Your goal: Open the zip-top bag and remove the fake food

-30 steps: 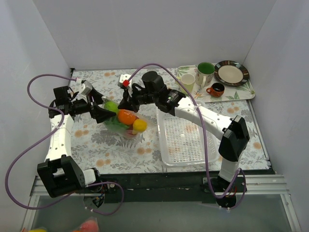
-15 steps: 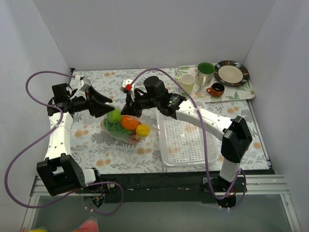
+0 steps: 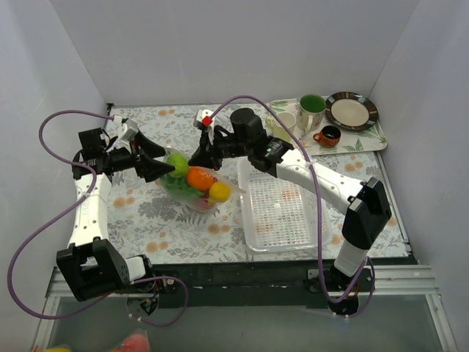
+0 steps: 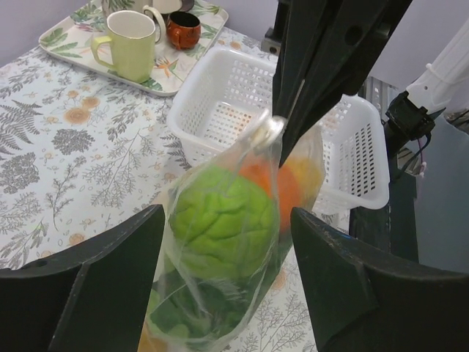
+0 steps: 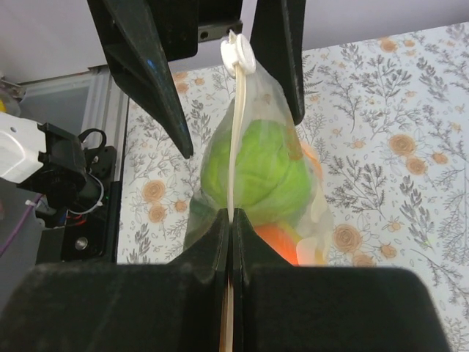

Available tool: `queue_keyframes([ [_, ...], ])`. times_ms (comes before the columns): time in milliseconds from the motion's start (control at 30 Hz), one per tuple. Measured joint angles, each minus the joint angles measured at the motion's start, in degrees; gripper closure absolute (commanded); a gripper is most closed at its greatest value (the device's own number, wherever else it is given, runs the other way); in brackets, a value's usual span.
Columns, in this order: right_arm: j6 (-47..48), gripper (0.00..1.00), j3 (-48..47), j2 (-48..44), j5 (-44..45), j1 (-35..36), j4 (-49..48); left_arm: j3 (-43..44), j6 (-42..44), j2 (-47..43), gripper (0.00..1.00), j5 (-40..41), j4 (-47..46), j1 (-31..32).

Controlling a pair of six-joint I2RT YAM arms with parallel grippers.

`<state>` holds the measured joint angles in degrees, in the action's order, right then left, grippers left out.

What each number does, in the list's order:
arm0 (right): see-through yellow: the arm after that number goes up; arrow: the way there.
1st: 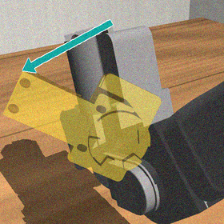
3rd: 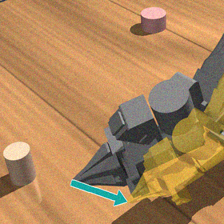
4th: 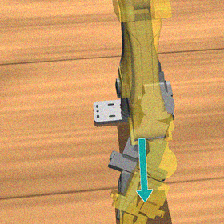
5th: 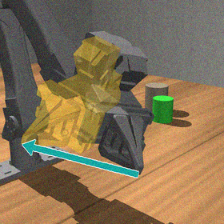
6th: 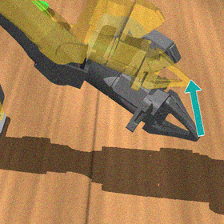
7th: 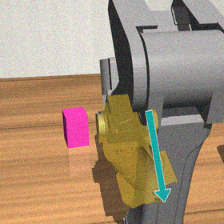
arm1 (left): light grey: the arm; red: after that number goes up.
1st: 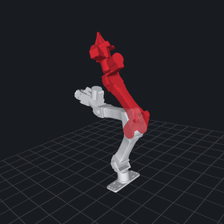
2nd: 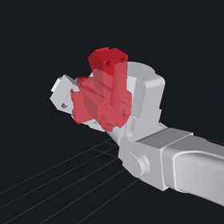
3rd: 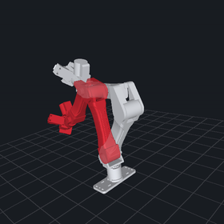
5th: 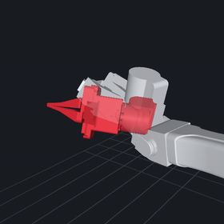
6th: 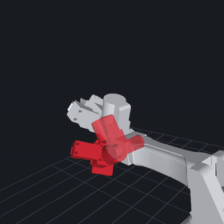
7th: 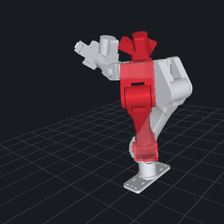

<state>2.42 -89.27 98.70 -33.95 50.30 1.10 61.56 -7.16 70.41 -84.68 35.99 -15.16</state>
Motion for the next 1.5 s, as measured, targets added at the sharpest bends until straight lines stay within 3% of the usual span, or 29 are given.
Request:
queue_keyframes([
  [200, -1.4, 0.99, 1.8, 0.0, -1.3, 0.0, -0.5, 1.4, -0.4, 0.0, 0.21, 0.0, -0.4, 0.0],
  [367, -2.8, 0.99, 1.8, 0.0, -2.5, 0.0, -1.3, 1.4, -0.2, 0.0, 0.35, 0.0, -0.4, 0.0],
  [567, -4.4, 0.99, 1.8, 0.0, -3.9, 0.2, -1.7, 1.4, 0.2, 0.4, 0.28, 0.0, -0.4, 0.2],
  [733, -5.3, 0.99, 2.0, 0.0, -4.5, 0.7, -2.2, 1.5, 0.5, 0.6, 0.32, 0.0, 0.0, 0.8],
  [867, -5.3, 0.99, 2.1, 0.0, -4.8, 0.8, -2.5, 1.5, 0.5, 0.6, 0.46, -0.1, 0.0, 1.0],
  [900, -5.3, 0.99, 2.1, 0.0, -4.8, 0.8, -2.5, 1.6, 0.4, 0.6, 0.66, -0.2, 0.0, 1.2],
  [933, -5.3, 0.99, 2.1, 0.0, -4.8, 0.8, -2.5, 1.6, 0.3, 0.6, 0.77, -0.2, 0.0, 1.3],
  [1033, -5.3, 0.99, 2.9, 0.0, -4.8, 0.8, -3.1, 1.9, 0.4, 0.6, 0.98, -0.4, 0.2, 1.9],
  [1267, -4.2, 0.99, 6.3, -0.1, -1.9, 0.8, -5.8, 2.0, -2.4, 0.8, 1.0, 0.2, 0.2, 2.5],
  [1333, -3.7, 0.7, 7.4, -0.5, 0.2, 0.8, -6.6, 2.0, -3.0, 0.8, 1.0, 0.5, 0.1, 2.6],
  [1367, -3.6, 0.5, 8.0, -1.0, 1.4, 0.8, -7.1, 2.0, -3.3, 0.8, 1.0, 0.7, 0.0, 2.6],
  [1500, -2.7, 0.27, 8.9, -2.4, 5.5, 1.0, -7.6, 1.2, -4.7, 0.2, 1.0, 0.9, -2.0, 2.5],
])
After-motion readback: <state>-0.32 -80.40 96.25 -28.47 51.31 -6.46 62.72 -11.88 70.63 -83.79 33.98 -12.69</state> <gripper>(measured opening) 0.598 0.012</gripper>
